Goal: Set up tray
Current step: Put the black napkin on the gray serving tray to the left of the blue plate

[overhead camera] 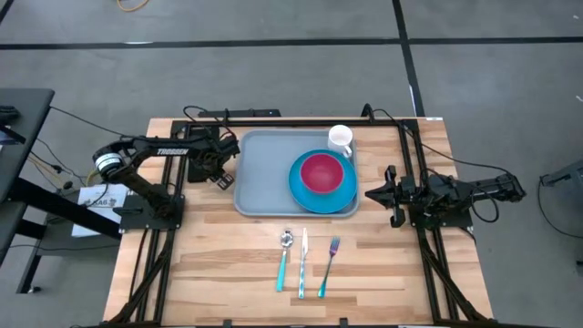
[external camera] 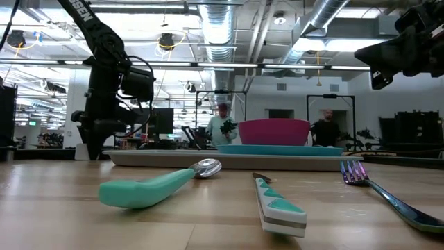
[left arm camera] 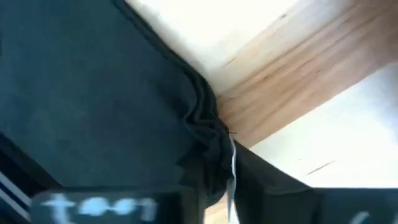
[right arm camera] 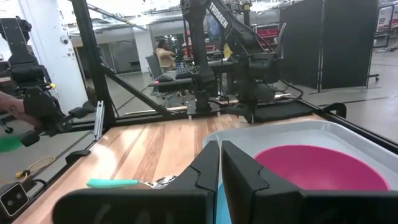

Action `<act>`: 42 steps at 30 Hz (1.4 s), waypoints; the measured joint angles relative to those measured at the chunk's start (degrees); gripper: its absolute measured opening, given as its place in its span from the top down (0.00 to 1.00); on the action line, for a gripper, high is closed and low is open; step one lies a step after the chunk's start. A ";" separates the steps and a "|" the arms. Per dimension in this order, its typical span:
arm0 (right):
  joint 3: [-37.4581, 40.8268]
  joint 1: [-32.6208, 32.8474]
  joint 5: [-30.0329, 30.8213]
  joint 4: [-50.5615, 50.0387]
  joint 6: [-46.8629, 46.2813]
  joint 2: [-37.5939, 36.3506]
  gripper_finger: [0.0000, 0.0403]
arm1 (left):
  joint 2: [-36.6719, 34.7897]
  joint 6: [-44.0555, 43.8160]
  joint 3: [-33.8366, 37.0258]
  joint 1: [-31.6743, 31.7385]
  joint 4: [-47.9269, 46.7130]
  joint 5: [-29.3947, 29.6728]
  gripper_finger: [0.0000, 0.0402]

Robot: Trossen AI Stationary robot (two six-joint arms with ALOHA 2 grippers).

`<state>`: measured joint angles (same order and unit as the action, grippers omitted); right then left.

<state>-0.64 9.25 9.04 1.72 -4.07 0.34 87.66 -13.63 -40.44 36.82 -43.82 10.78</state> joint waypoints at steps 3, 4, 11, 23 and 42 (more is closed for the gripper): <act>0.00 0.00 -0.01 0.00 0.00 0.00 0.97 | 0.07 -2.54 0.00 0.07 -0.34 1.68 0.98; 0.00 0.01 -0.02 0.00 -0.01 0.00 0.97 | 0.04 -3.62 0.02 0.07 -0.38 1.83 0.98; 0.00 0.01 -0.04 0.00 0.01 0.02 0.97 | -1.35 -11.72 0.01 0.17 -0.46 -0.04 0.99; 0.00 -0.02 -0.02 0.00 -0.01 0.02 0.97 | -11.72 -21.68 -4.68 0.13 0.48 -3.85 1.00; 0.01 -0.02 -0.02 0.01 0.01 0.02 0.97 | -13.46 -29.07 -7.14 -13.57 15.88 -5.67 1.00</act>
<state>-0.64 9.23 9.02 1.72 -4.05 0.36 74.19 -42.70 -47.57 23.25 -27.94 5.11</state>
